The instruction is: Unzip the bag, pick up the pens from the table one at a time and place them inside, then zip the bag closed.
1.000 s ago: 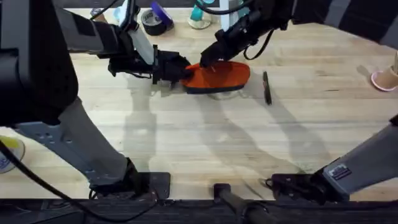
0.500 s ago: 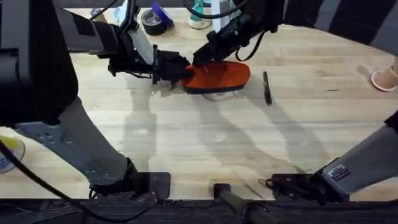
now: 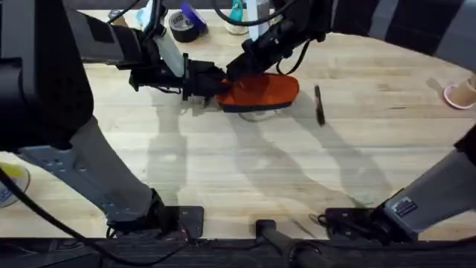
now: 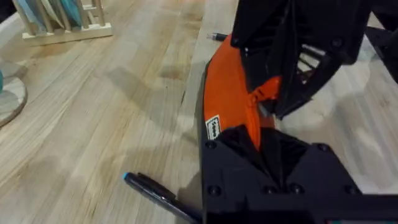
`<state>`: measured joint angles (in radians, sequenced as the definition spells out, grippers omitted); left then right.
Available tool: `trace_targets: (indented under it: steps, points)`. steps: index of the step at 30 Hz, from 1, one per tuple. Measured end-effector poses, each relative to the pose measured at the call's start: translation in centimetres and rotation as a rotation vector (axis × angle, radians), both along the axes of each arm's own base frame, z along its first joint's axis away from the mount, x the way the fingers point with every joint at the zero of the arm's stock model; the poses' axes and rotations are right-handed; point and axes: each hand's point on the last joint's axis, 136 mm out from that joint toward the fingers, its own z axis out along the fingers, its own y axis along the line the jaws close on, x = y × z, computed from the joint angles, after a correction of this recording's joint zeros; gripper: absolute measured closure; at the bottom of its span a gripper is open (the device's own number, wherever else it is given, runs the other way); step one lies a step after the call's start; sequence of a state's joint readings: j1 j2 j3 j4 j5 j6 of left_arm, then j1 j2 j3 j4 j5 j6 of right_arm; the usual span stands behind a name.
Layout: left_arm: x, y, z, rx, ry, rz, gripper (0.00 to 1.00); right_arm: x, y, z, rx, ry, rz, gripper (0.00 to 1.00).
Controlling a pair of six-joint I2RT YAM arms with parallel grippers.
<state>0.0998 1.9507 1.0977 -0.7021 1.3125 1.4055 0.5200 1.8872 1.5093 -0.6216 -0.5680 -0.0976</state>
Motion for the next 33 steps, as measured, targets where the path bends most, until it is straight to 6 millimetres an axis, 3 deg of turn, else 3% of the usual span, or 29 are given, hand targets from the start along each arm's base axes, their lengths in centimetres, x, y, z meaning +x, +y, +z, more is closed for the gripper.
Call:
trace_targets:
  steps: [20,22,24,29,33]
  points:
    - [0.0,0.0,0.0,0.000,0.000,0.000,0.958,-0.4,-0.1,-0.1,0.000,0.023,0.002,0.966]
    - [0.0,0.0,0.0,0.000,0.000,0.000,0.958,-0.4,-0.1,-0.1,0.005,0.028,0.002,0.873]
    - [0.0,0.0,0.0,0.001,0.000,0.000,0.958,-0.5,0.0,0.1,0.015,0.034,0.006,0.700]
    - [0.0,-0.1,-0.1,0.009,-0.006,-0.004,0.958,-1.4,0.7,0.6,0.052,0.060,0.036,0.050]
    - [0.1,-0.1,-0.2,0.012,-0.005,-0.005,0.958,-1.5,0.9,0.7,0.057,0.066,0.041,0.006]
